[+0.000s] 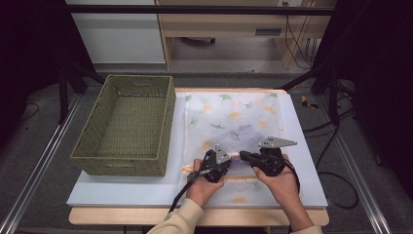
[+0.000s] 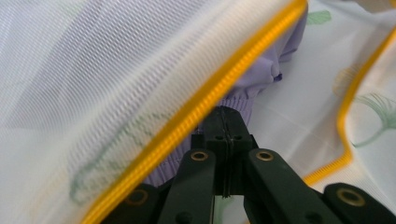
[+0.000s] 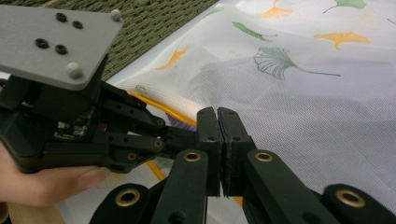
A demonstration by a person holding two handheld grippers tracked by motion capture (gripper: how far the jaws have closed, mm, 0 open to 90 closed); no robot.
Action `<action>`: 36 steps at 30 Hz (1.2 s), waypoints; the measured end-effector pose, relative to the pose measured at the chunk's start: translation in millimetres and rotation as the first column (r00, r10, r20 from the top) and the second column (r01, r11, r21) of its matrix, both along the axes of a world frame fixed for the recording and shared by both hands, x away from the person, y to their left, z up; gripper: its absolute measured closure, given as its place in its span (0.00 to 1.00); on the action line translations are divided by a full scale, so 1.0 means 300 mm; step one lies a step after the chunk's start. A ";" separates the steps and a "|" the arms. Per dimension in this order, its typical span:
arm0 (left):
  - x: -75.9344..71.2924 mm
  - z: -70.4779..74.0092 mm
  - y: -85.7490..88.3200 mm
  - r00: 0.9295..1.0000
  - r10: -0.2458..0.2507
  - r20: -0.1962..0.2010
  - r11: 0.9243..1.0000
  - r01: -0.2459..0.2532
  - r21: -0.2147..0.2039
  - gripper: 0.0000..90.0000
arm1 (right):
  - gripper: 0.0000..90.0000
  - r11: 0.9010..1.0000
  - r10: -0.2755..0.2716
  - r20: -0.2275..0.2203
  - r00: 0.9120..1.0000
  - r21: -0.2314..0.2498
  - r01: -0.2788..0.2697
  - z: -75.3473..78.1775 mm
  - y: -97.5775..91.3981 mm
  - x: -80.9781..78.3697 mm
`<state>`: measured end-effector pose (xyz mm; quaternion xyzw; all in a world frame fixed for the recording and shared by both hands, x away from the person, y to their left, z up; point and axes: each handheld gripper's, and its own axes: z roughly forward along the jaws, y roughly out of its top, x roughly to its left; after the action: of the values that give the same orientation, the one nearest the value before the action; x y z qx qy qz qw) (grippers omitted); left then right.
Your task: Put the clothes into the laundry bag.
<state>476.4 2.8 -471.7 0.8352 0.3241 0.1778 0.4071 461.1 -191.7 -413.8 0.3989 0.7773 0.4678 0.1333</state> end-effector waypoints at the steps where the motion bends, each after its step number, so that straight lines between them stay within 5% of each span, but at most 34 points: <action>1: 0.008 -0.003 -0.005 1.000 0.009 0.005 1.000 -0.009 -0.005 1.00 | 0.99 1.000 0.001 0.003 1.000 -0.004 -0.001 -0.003 0.001 0.003; 17: 0.078 -0.014 -0.025 0.997 0.074 0.022 0.997 -0.074 -0.022 1.00 | 0.99 0.999 -0.014 0.003 1.000 -0.048 0.014 -0.026 0.032 0.021; 36: 0.123 -0.022 -0.058 0.991 0.128 0.047 0.991 -0.127 -0.032 1.00 | 0.99 0.999 -0.023 -0.003 1.000 -0.036 0.023 -0.030 0.019 0.025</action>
<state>513.4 -14.5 -478.4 0.8023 0.3694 0.2190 0.4145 468.7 -186.0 -422.9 0.4062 0.7812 0.4515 0.1446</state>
